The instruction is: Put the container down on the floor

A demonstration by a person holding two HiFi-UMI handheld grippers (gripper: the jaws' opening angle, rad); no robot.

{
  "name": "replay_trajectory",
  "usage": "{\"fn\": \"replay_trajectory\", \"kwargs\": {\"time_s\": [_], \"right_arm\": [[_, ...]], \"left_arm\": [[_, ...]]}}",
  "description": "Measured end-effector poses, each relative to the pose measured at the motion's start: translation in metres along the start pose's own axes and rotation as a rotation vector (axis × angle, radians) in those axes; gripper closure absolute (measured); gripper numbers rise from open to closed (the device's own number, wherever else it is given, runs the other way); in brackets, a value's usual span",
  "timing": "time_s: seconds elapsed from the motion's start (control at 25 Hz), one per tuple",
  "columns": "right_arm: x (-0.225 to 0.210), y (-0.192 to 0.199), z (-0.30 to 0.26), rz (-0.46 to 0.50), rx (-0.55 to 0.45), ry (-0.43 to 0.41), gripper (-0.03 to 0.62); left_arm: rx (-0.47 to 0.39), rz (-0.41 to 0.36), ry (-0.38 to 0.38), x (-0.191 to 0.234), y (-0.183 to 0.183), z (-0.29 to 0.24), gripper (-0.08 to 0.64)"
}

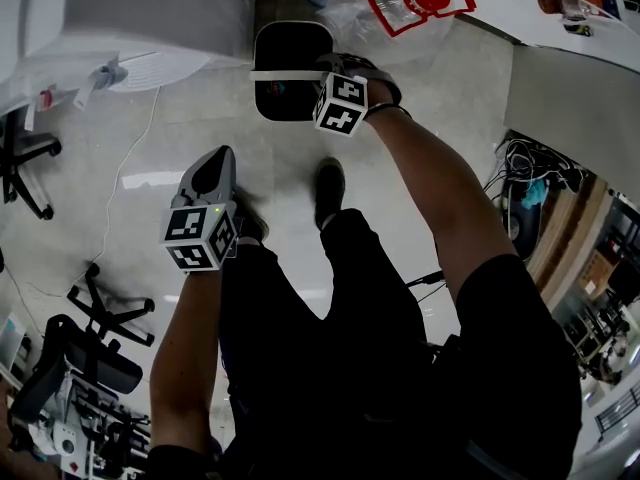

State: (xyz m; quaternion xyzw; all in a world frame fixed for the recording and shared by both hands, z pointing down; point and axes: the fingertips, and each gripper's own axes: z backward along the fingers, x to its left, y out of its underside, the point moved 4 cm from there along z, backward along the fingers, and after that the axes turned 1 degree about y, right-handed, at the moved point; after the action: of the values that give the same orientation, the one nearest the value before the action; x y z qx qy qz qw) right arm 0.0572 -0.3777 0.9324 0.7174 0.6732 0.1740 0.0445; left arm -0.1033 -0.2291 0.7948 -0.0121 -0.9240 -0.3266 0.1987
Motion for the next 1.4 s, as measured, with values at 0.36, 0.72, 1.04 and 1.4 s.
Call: {"fn": "replay_trajectory", "kwargs": {"time_s": [0.36,0.72,1.04,1.4], "right_arm": [[-0.008,0.008,0.024,-0.039,0.004,0.062,0.485],[-0.008,0.009,0.052,-0.112,0.016,0.052,0.483],[-0.013,-0.001,0.129,-0.376,-0.067,0.135,0.482],[-0.006,-0.026,0.243,-0.611,-0.190,0.209,0.488]], "left_arm": [[0.031,0.003,0.002,-0.012,0.009,0.016,0.552],[0.033,0.002,0.013,-0.022,0.004,0.031,0.552],[-0.005,-0.009,0.053,-0.040,-0.019,0.062,0.552],[-0.058,-0.070,0.121,-0.088,-0.071,0.129,0.552]]}}
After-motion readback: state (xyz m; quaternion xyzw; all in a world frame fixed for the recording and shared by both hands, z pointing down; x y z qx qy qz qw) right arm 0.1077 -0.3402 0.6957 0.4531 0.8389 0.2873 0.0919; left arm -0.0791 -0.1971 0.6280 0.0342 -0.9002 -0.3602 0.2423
